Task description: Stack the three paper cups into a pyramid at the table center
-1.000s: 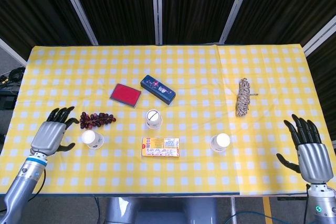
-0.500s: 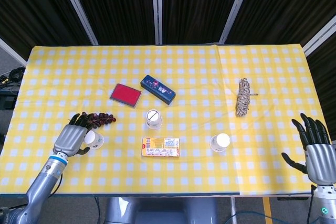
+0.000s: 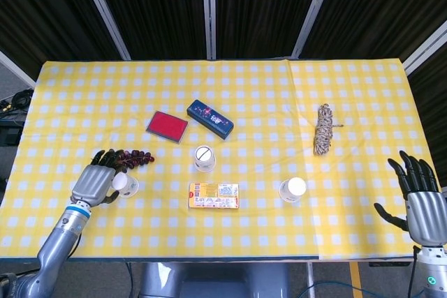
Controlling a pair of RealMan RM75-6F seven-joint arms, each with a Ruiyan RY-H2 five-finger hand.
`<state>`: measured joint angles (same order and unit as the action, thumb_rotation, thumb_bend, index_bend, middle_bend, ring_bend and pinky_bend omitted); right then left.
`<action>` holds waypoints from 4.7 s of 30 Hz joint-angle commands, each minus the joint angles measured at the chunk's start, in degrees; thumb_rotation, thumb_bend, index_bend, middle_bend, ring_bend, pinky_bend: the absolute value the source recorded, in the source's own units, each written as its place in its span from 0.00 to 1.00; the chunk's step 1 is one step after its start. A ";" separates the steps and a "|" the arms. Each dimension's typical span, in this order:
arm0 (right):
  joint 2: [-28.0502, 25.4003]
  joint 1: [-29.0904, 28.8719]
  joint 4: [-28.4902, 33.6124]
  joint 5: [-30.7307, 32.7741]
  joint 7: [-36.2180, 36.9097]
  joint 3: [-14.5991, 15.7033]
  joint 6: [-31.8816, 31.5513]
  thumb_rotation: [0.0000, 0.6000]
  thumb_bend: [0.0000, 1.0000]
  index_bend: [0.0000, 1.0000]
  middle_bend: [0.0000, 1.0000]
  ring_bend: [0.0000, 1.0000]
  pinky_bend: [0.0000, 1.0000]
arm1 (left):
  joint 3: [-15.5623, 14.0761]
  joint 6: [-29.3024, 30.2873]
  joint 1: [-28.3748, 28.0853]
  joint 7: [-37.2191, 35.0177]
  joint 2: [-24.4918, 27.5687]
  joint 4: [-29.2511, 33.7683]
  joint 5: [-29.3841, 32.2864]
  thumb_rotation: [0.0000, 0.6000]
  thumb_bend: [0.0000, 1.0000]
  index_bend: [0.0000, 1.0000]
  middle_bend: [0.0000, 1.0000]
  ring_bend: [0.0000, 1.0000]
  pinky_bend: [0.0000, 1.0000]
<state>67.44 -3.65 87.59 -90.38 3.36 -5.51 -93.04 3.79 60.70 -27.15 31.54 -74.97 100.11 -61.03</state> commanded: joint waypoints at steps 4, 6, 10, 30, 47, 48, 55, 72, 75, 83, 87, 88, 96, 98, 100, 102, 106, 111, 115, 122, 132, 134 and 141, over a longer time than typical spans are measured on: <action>0.04 0.02 -0.08 0.01 0.21 -0.04 -0.01 1.00 0.06 0.15 0.00 0.00 0.00 | 0.00 1.31 0.04 -2.03 -0.11 0.31 -1.99 1.00 0.36 0.38 0.00 0.00 0.00; 0.08 0.02 -0.10 -0.07 0.26 -0.04 -0.03 1.00 0.06 0.15 0.00 0.00 0.00 | 0.49 2.10 0.15 -3.73 0.21 0.80 -3.13 1.00 0.36 0.38 0.00 0.00 0.00; 0.13 0.02 -0.17 -0.07 0.44 -0.09 -0.09 1.00 0.06 0.15 0.00 0.00 0.00 | 1.89 3.07 -0.16 -6.00 1.03 1.67 -4.32 1.00 0.36 0.38 0.00 0.00 0.00; 0.71 -1.16 -3.30 3.97 3.83 -1.37 3.82 1.00 0.06 0.15 0.00 0.00 0.00 | 9.72 -3.30 -13.73 1.01 -10.50 -7.06 7.28 1.00 0.36 0.39 0.00 0.00 0.00; 0.81 -1.73 -5.08 6.09 6.56 -2.29 5.58 1.00 0.06 0.15 0.00 0.00 0.00 | 10.13 -4.99 -21.16 3.56 -19.06 -13.58 12.88 1.00 0.36 0.39 0.00 0.00 0.00; 0.83 -1.75 -5.06 6.10 6.50 -2.26 5.66 1.00 0.06 0.15 0.00 0.00 0.00 | 10.04 -4.92 -21.28 3.35 -19.28 -13.77 12.68 1.00 0.36 0.39 0.00 0.00 0.00; 0.91 -1.82 -4.94 6.33 6.00 -2.20 5.98 1.00 0.06 0.15 0.00 0.00 0.00 | 9.45 -5.38 -22.06 2.51 -20.03 -14.89 13.08 1.00 0.36 0.38 0.00 0.00 0.00; 0.99 -1.80 -4.83 6.10 5.20 -1.88 6.07 1.00 0.06 0.16 0.00 0.00 0.00 | 7.24 -2.60 -19.86 -3.40 -17.91 -12.27 6.97 1.00 0.29 0.02 0.00 0.00 0.00; 1.12 -1.82 -5.14 6.35 5.31 -1.87 6.34 1.00 0.06 0.16 0.00 0.00 0.00 | 6.21 0.65 -17.17 -6.42 -14.65 -8.26 2.82 1.00 0.29 0.02 0.00 0.00 0.00; 0.95 -3.01 -3.24 6.00 3.61 -1.20 8.88 1.00 0.06 0.18 0.00 0.00 0.00 | -0.61 10.41 -6.97 -12.75 -0.86 2.04 -8.20 1.00 0.27 0.00 0.00 0.00 0.00; -0.15 -4.82 1.20 5.75 0.51 -0.67 12.36 1.00 0.06 0.18 0.02 0.00 0.00 | -4.35 14.87 -2.41 -14.21 3.52 2.14 -13.63 1.00 0.27 0.00 0.00 0.00 0.00; -0.49 -5.55 2.73 5.66 -0.96 -0.64 13.45 1.00 0.06 0.19 0.02 0.00 0.00 | -5.10 16.54 -1.06 -14.65 4.23 1.72 -15.14 1.00 0.27 0.00 0.00 0.00 0.00; -3.02 -11.28 15.52 9.99 -14.82 -1.34 23.13 1.00 0.06 0.25 0.06 0.00 0.00 | -7.09 25.80 5.96 -19.10 6.82 -1.45 -22.61 1.00 0.27 0.00 0.00 0.00 0.00; -2.47 -12.46 17.57 11.56 -18.25 -1.80 24.31 1.00 0.06 0.25 0.06 0.00 0.00 | -7.15 26.87 7.02 -20.60 7.31 -1.83 -23.52 1.00 0.27 0.00 0.00 0.00 0.00; -1.85 -13.29 18.61 12.69 -20.48 -2.05 25.13 1.00 0.08 0.27 0.06 0.00 0.00 | -7.23 27.38 7.63 -21.73 7.54 -2.16 -24.15 1.00 0.27 0.00 0.00 0.00 0.00; -1.11 -14.14 19.42 14.17 -22.73 -2.32 25.99 1.00 0.09 0.27 0.06 0.00 0.00 | -7.28 27.68 8.16 -22.96 7.71 -2.48 -24.65 1.00 0.27 0.00 0.00 0.00 0.00; 1.20 -16.20 20.79 17.89 -27.62 -2.99 27.52 1.00 0.12 0.27 0.05 0.00 0.00 | -7.26 27.35 8.85 -24.26 8.26 -3.29 -25.30 1.00 0.27 0.00 0.00 0.00 0.00; 3.70 -18.49 20.58 23.22 -32.08 -3.20 29.68 1.00 0.13 0.26 0.03 0.00 0.00 | -6.65 26.93 9.37 -24.96 8.95 -3.01 -25.41 1.00 0.27 0.00 0.00 0.00 0.00; 4.50 -19.94 20.57 28.90 -36.79 -2.85 30.20 1.00 0.12 0.26 0.03 0.00 0.00 | -6.23 26.55 9.80 -25.83 9.37 -2.87 -26.21 1.00 0.27 0.00 0.00 0.00 0.00; 4.87 -20.92 20.62 31.53 -37.36 -2.36 29.42 1.00 0.11 0.34 0.09 0.00 0.00 | -5.64 25.12 10.06 -25.63 9.32 -2.55 -27.29 1.00 0.27 0.00 0.00 0.00 0.00; 6.70 -22.08 18.78 31.99 -35.90 -1.53 29.35 1.00 0.11 0.33 0.10 0.00 0.00 | -4.79 24.36 10.65 -25.77 9.41 -2.26 -28.44 1.00 0.27 0.00 0.00 0.00 0.00; 7.18 -22.33 18.33 31.96 -35.69 -1.41 29.34 1.00 0.11 0.32 0.09 0.00 0.00 | -4.60 24.23 10.72 -25.97 9.39 -2.33 -28.58 1.00 0.27 0.00 0.00 0.00 0.00; 8.64 -23.25 17.52 31.82 -35.73 -1.05 29.35 1.00 0.11 0.31 0.09 0.00 0.00 | -4.08 23.90 10.98 -26.63 9.44 -2.68 -28.90 1.00 0.27 0.00 0.00 0.00 0.00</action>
<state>75.92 -26.78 105.24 -58.53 -32.32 -6.62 -63.64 -0.31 84.61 -16.19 4.92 -65.53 97.44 -89.91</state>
